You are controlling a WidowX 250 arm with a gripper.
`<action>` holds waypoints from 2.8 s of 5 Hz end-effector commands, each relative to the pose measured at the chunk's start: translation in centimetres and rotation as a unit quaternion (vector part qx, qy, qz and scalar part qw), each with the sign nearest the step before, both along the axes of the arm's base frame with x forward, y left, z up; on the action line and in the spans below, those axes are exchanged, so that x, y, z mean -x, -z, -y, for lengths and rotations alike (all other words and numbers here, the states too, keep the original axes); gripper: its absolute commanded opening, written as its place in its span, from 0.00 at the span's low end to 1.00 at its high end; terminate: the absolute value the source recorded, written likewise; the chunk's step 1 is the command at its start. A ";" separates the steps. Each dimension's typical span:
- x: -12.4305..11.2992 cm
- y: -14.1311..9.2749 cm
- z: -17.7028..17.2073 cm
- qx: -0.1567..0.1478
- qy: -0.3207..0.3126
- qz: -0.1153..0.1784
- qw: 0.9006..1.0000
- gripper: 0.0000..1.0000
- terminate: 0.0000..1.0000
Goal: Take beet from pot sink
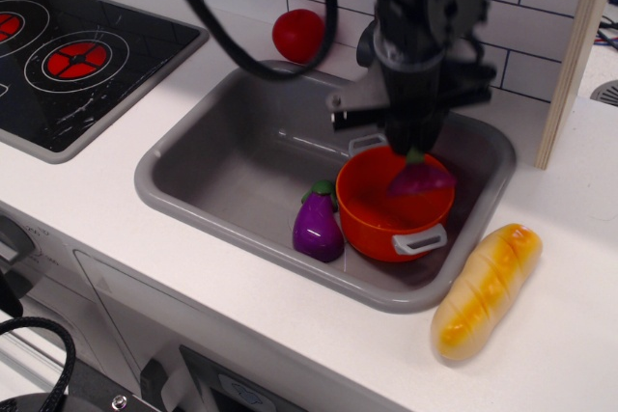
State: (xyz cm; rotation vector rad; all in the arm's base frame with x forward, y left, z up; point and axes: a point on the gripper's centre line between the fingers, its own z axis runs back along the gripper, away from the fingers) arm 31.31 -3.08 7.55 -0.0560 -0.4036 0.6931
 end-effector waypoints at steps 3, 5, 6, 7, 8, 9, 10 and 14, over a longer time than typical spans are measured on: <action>1.0 -3.7 -9.8 -0.037 0.032 0.027 0.998 0.00 0.00; 2.3 0.2 -12.1 -0.073 0.060 -0.023 0.995 0.00 0.00; 3.2 2.0 -12.2 -0.051 0.081 -0.118 0.988 0.00 0.00; 4.1 3.3 -12.3 -0.053 0.079 -0.151 0.984 0.00 0.00; 4.3 3.6 -12.4 -0.056 0.085 -0.158 0.982 1.00 0.00; 4.1 2.9 -12.2 -0.040 0.068 -0.156 0.985 1.00 0.00; 3.8 2.5 -11.8 -0.045 0.060 -0.150 0.986 1.00 0.00; 4.0 -1.0 -10.9 -0.046 0.059 -0.114 0.991 1.00 0.00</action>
